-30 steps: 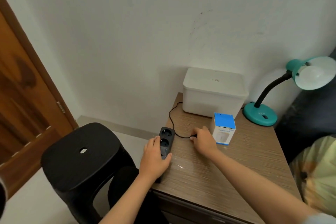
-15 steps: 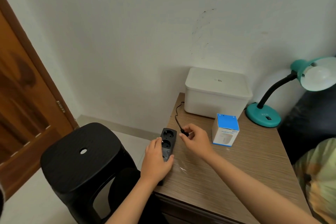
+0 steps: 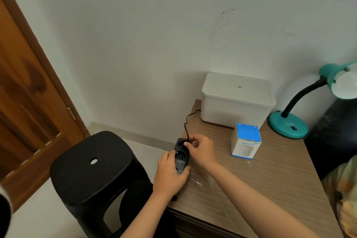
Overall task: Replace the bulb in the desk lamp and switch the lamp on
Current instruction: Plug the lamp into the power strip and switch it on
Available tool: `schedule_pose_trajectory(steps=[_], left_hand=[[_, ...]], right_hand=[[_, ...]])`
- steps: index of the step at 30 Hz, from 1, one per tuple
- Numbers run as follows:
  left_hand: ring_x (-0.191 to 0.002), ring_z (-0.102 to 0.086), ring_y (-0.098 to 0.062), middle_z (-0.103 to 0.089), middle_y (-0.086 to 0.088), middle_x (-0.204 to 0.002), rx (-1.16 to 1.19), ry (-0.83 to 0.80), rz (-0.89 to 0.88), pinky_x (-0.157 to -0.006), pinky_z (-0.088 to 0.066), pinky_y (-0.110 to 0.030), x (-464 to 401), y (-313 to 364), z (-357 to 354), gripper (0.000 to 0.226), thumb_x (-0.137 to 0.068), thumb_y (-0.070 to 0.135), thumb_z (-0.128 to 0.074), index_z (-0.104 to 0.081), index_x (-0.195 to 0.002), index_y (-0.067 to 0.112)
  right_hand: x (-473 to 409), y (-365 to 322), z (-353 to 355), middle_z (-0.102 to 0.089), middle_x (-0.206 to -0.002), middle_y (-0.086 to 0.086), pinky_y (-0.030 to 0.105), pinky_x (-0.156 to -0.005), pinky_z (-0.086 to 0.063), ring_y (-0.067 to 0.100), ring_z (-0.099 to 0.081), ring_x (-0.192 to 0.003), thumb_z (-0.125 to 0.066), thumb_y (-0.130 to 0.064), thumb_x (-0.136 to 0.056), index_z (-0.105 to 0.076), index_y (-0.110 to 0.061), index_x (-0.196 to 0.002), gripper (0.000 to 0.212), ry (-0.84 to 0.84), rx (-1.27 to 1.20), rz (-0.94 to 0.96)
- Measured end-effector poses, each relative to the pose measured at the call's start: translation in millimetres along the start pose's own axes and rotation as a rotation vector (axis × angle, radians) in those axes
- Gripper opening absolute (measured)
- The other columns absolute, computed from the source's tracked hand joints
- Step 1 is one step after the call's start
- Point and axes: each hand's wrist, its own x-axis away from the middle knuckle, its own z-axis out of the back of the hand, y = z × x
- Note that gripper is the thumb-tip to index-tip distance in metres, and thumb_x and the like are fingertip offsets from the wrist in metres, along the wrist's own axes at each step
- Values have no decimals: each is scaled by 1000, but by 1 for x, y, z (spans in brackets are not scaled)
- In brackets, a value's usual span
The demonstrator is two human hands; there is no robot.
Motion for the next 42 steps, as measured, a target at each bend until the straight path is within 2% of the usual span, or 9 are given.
schedule_pose_trajectory(steps=[8, 13, 18, 24, 27, 32, 36, 39, 42], left_hand=[[-117, -46, -15, -52, 1, -120, 60, 36, 16, -96, -42, -26, -1, 0, 1, 59, -81, 40, -64, -46, -130, 12], [-112, -50, -13, -55, 2, -117, 72, 55, 14, -93, -42, -24, 0, 0, 3, 55, -80, 39, -65, -50, -126, 14], [-108, -52, -13, -57, 4, -112, 75, 63, 8, -91, -46, -27, 0, 0, 3, 51, -78, 40, -66, -53, -122, 16], [-106, -51, -9, -56, 7, -110, 71, 66, -4, -88, -43, -20, -1, 0, 2, 50, -79, 38, -66, -53, -122, 16], [-105, -50, -8, -53, 10, -106, 68, 68, -1, -84, -38, -17, 0, 1, 4, 47, -79, 35, -67, -54, -119, 16], [-111, -52, -15, -57, 1, -115, 61, 35, 37, -91, -42, -22, -1, 0, 3, 54, -79, 36, -67, -52, -125, 11], [-114, -52, -21, -57, -3, -119, 8, -19, 52, -95, -44, -31, -3, 1, 5, 55, -81, 39, -64, -50, -126, 11], [-128, -43, -23, -47, -6, -139, -176, -69, 58, -108, -32, -47, -3, 5, 6, 60, -86, 44, -56, -41, -135, 13], [-140, -24, -20, -26, -4, -153, -167, -16, 32, -116, -18, -50, 12, 24, -1, 60, -89, 40, -53, -34, -140, 16]], right_hand=[[-1, 3, -1, -66, -75, -2, 19, -65, -51, 10, -62, -70, -75, -17, -75, -68, -12, -83, 13, 56, -37, -8], [-2, 2, -1, -65, -74, -9, 8, -57, -39, -4, -53, -63, -78, -24, -73, -72, -17, -84, 15, 2, 15, 0], [-3, 3, -1, -72, -81, -6, 7, -58, -39, -4, -56, -66, -72, -29, -78, -73, -19, -86, 13, 11, 43, 46], [-7, 7, -8, -68, -79, -8, 27, -59, -48, 7, -55, -64, -68, -30, -79, -70, -18, -83, 13, 13, 147, 46], [-9, 4, -10, -65, -74, -9, 30, -58, -48, 11, -59, -69, -67, -32, -78, -69, -19, -80, 13, -6, 182, 34], [-9, 3, -4, -71, -85, -5, 30, -63, -51, 13, -63, -78, -66, -34, -81, -68, -21, -86, 14, -58, 213, 37], [0, 2, 14, -69, -93, 0, 36, -67, -59, 17, -66, -81, -64, -24, -87, -70, -17, -101, 17, -188, -28, -58], [24, 9, 38, -70, -100, -5, 24, -77, -53, 5, -63, -90, -61, -24, -88, -69, -21, -105, 19, -168, -38, 1], [60, 27, 67, -72, -88, -9, 18, -71, -51, 5, -64, -82, -61, -21, -88, -70, -26, -93, 11, -108, -95, 18]])
